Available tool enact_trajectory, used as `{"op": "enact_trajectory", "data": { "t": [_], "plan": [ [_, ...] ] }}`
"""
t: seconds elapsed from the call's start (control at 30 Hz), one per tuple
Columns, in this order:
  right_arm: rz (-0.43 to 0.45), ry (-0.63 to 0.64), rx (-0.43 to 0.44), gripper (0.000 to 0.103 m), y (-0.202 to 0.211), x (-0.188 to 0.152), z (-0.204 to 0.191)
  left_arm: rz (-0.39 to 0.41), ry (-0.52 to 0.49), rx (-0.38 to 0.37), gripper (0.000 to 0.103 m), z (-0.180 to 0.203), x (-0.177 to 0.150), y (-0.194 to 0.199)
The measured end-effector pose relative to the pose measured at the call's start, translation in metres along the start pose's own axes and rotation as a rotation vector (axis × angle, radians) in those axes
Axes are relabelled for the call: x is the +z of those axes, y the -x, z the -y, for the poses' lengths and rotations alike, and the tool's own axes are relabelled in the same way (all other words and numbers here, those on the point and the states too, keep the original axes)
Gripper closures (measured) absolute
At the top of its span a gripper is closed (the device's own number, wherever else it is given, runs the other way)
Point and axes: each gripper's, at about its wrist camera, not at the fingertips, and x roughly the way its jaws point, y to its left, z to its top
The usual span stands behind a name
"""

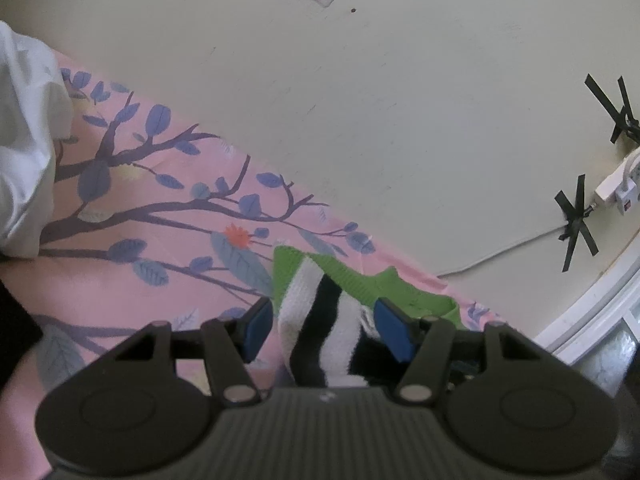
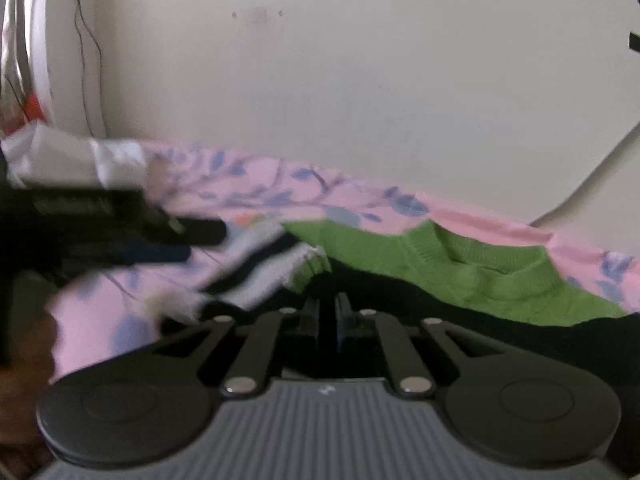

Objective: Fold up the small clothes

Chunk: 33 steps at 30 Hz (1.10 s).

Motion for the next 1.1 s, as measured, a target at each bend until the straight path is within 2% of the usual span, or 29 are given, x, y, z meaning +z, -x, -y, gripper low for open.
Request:
{"op": "enact_trajectory", "data": {
  "t": [0.07, 0.13, 0.2, 0.23, 0.37, 0.43, 0.47, 0.53, 0.57, 0.6, 0.63, 0.7, 0.73, 0.77, 0.8, 0.83, 0.97, 1.1],
  "plan": [
    [-0.042, 0.045, 0.067, 0.101, 0.004, -0.005, -0.009, -0.004, 0.012, -0.011, 0.046, -0.002, 0.001, -0.001],
    [-0.099, 0.078, 0.078, 0.100, 0.001, -0.013, -0.012, -0.017, 0.019, -0.019, 0.046, -0.004, 0.001, -0.003],
    [-0.080, 0.009, 0.086, 0.095, 0.013, -0.015, 0.007, -0.021, 0.010, -0.035, 0.046, -0.002, 0.000, -0.002],
    [-0.056, -0.053, 0.087, 0.089, 0.021, -0.014, 0.023, -0.013, -0.003, -0.049, 0.046, 0.001, -0.001, 0.000],
    [0.028, -0.244, -0.063, 0.087, 0.051, -0.014, 0.094, -0.010, -0.104, -0.108, 0.045, 0.022, -0.009, 0.004],
    [0.015, -0.374, -0.145, 0.083, 0.055, -0.020, 0.138, -0.022, -0.169, -0.133, 0.045, 0.035, -0.015, 0.004],
    [-0.025, -0.429, -0.223, 0.082, 0.050, -0.026, 0.163, -0.024, -0.213, -0.135, 0.046, 0.042, -0.019, 0.003],
    [-0.051, -0.482, -0.387, 0.098, 0.041, -0.041, 0.203, -0.041, -0.290, -0.091, 0.046, 0.052, -0.027, -0.003],
    [-0.031, -0.543, -0.437, 0.103, 0.042, -0.050, 0.222, -0.077, -0.323, -0.029, 0.047, 0.055, -0.031, -0.013],
    [0.006, -0.646, -0.398, 0.103, 0.050, -0.057, 0.237, -0.129, -0.320, 0.007, 0.050, 0.055, -0.031, -0.022],
    [0.025, -0.735, -0.370, 0.103, 0.057, -0.061, 0.245, -0.131, -0.306, 0.012, 0.049, 0.054, -0.029, -0.025],
    [0.047, -0.786, -0.349, 0.103, 0.068, -0.065, 0.242, -0.126, -0.265, 0.017, 0.049, 0.048, -0.025, -0.027],
    [0.062, -0.776, -0.347, 0.099, 0.075, -0.067, 0.235, -0.125, -0.254, 0.013, 0.049, 0.046, -0.024, -0.028],
    [0.088, -0.759, -0.327, 0.074, 0.086, -0.068, 0.225, -0.123, -0.251, 0.012, 0.049, 0.045, -0.024, -0.028],
    [0.116, -0.743, -0.303, 0.059, 0.096, -0.071, 0.217, -0.121, -0.256, 0.016, 0.049, 0.046, -0.025, -0.028],
    [0.141, -0.720, -0.290, 0.054, 0.106, -0.073, 0.205, -0.118, -0.265, 0.021, 0.049, 0.046, -0.026, -0.028],
    [0.177, -0.636, -0.190, 0.054, 0.145, -0.089, 0.158, -0.116, -0.273, 0.025, 0.049, 0.046, -0.026, -0.026],
    [0.161, -0.571, -0.174, 0.054, 0.162, -0.106, 0.129, -0.111, -0.286, 0.035, 0.048, 0.049, -0.027, -0.026]
  ]
}}
